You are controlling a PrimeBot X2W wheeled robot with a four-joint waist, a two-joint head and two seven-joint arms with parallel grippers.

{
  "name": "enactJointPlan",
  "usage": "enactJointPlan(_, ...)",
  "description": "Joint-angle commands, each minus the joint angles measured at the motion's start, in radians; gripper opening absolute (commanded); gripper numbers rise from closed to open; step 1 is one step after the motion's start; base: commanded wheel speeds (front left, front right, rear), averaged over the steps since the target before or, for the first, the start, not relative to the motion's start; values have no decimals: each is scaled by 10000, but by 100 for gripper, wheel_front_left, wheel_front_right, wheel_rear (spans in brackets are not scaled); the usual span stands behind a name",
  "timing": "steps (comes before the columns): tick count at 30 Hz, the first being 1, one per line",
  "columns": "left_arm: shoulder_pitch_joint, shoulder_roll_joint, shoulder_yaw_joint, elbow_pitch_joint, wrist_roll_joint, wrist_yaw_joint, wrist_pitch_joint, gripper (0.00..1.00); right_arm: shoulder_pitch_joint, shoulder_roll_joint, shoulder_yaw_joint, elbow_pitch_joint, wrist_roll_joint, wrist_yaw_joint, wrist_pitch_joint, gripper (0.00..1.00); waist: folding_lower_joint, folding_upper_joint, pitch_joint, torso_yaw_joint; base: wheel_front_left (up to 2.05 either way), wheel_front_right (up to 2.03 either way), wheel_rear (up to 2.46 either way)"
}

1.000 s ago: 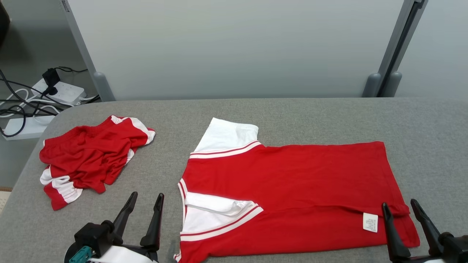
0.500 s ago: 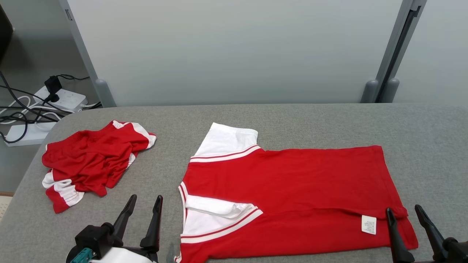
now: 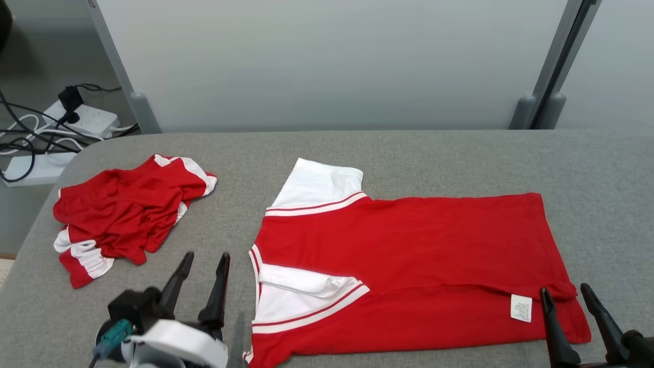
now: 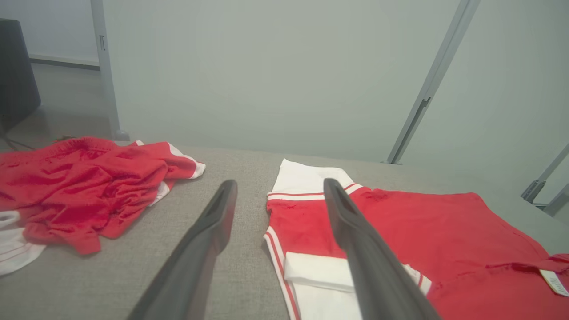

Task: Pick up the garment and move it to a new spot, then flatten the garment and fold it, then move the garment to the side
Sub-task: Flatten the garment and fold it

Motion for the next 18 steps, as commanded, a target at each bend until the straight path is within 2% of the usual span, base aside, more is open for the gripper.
enactJointPlan(1, -829, 76, 252, -158, -102, -17, -2, 100, -306, -279, 184, -349, 70, 0, -145, 100, 0, 0, 206, -19, 0, 0, 0)
enactJointPlan(10, -2748, 155, -84, 252, -69, -34, 580, 100, -658, -199, 95, -565, 22, 0, -145, 100, 0, 0, 1297, -194, 0, 0, 0)
enactJointPlan(18, -5069, 225, -563, 1684, -289, -65, 1419, 100, -1221, -164, 151, -772, -100, 0, -145, 100, 0, 0, 2612, -469, 0, 0, 0)
